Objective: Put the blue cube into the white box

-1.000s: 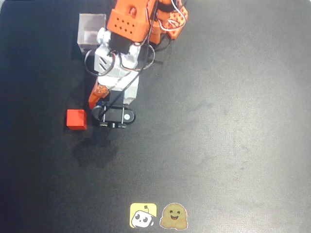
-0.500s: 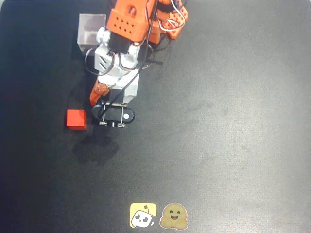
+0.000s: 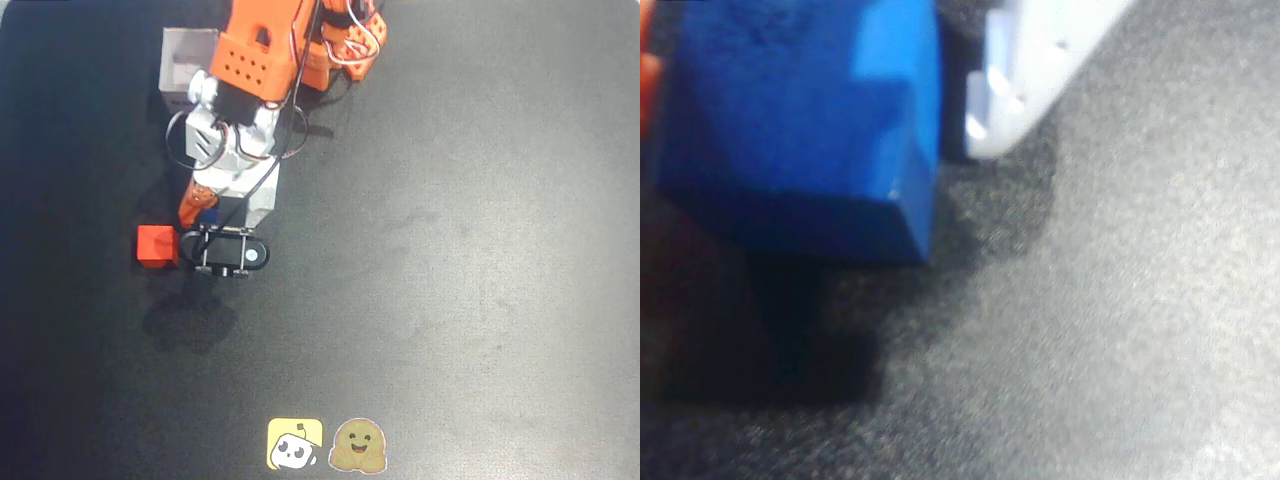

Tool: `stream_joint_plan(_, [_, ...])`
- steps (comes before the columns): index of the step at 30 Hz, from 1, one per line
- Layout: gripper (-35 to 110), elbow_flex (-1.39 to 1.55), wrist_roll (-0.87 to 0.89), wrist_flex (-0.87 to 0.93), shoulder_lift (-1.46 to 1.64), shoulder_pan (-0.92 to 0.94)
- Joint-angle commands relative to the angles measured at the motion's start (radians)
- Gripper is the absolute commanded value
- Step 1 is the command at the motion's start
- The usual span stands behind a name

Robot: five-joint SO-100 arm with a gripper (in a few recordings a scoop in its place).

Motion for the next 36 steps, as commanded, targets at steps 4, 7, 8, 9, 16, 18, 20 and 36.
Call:
stream_joint_plan(4, [2,-0.032,0.035,-0.006,-0.008,0.020])
stream_joint_plan(7, [0,-0.034,0.035,-0.009,-0.017,0.026])
stream_joint_plan(8, [0,-0.034,0.035,-0.009,-0.017,0.026])
stream_joint_plan(9, [0,-0.034,0.035,-0.009,-0.017,0.026])
stream_joint_plan(16, [0,-0.112,0.034,0.137,0.049,0.040])
stream_joint_plan(18, [0,-0.135,0.021,0.176,0.083,0.052])
stream_joint_plan(20, [0,-0.146,0.009,0.213,0.129,0.066])
stream_joint_plan(36, [0,-0.377,-0.074,0.752,0.488,0.264])
